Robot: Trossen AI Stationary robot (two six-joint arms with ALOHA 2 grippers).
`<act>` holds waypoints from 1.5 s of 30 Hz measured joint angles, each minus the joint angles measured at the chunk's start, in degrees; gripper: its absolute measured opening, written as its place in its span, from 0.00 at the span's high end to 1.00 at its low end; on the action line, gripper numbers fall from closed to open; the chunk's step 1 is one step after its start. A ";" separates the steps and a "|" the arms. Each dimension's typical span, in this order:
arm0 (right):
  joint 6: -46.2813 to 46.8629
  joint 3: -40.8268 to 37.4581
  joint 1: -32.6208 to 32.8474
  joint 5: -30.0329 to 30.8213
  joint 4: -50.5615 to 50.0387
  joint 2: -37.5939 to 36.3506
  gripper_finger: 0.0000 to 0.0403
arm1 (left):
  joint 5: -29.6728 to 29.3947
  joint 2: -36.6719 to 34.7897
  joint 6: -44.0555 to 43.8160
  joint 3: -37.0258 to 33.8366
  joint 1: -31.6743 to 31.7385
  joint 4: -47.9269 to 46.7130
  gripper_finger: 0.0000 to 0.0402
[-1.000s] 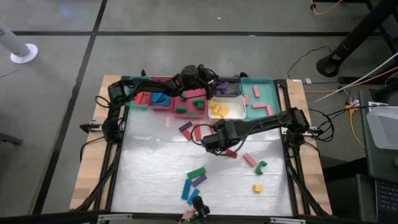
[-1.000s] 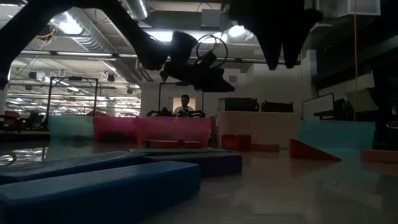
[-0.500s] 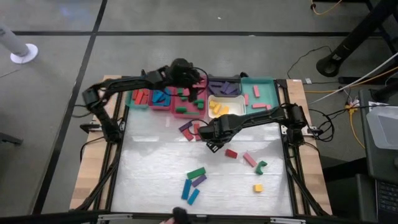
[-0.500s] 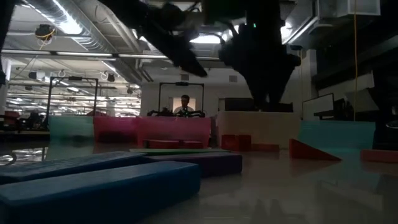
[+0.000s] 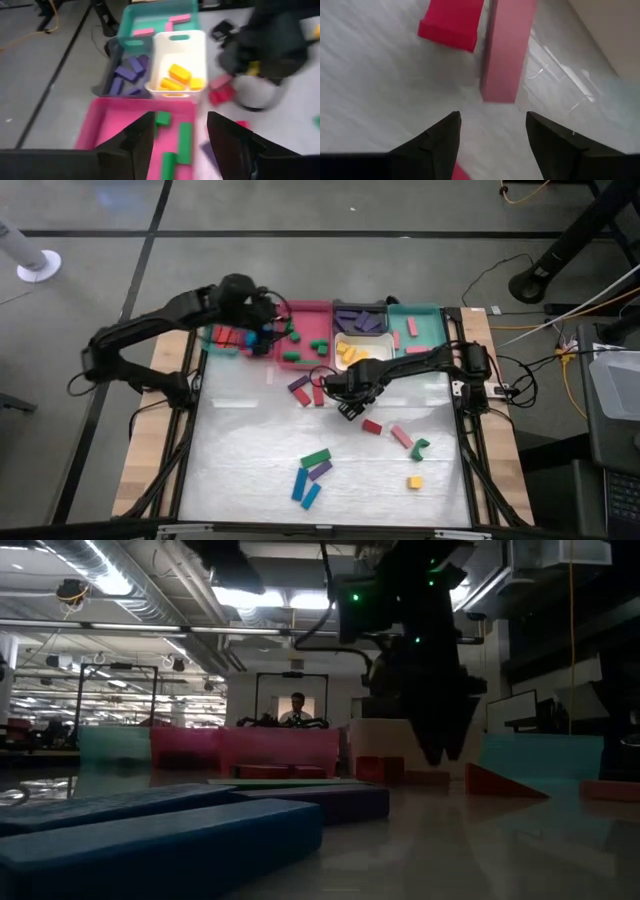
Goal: Sort blocks
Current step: Put the pink block into the right green bin
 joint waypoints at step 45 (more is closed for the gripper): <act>-15.72 22.06 -6.33 -8.35 -28.25 -3.85 0.74 | -0.26 -15.28 -31.08 -28.21 -25.63 0.71 0.64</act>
